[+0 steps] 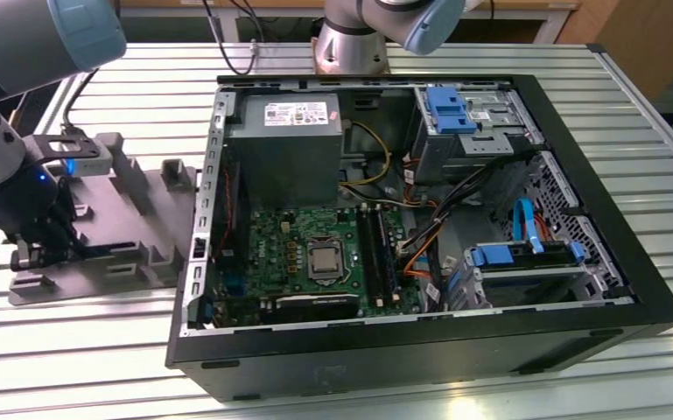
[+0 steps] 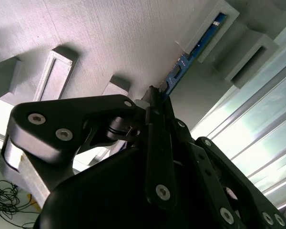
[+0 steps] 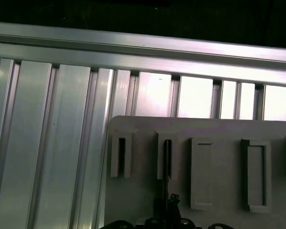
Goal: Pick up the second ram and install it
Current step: 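Pick up the second ram and move it above second insertion slot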
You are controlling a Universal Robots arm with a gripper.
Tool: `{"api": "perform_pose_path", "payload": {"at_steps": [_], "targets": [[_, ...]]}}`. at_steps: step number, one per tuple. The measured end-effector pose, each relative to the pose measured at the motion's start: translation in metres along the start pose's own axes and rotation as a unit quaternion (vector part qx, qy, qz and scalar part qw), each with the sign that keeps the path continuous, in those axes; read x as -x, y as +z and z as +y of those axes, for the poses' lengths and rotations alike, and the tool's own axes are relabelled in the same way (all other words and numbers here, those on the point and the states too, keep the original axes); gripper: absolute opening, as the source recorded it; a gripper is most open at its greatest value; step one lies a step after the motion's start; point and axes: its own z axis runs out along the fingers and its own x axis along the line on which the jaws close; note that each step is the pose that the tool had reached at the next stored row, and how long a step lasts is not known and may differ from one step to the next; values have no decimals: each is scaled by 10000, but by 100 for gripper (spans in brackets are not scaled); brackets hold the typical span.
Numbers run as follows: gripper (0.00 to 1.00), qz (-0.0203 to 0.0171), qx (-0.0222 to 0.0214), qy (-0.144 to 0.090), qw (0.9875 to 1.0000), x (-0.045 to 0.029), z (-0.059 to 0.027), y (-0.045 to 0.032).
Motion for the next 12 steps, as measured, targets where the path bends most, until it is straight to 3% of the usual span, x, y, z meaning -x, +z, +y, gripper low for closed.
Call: {"api": "perform_pose_path", "payload": {"at_steps": [4, 12], "targets": [[14, 5, 2, 54, 10000, 0, 1, -3], [14, 7, -4, 434, 9991, 8, 0, -2]]}}
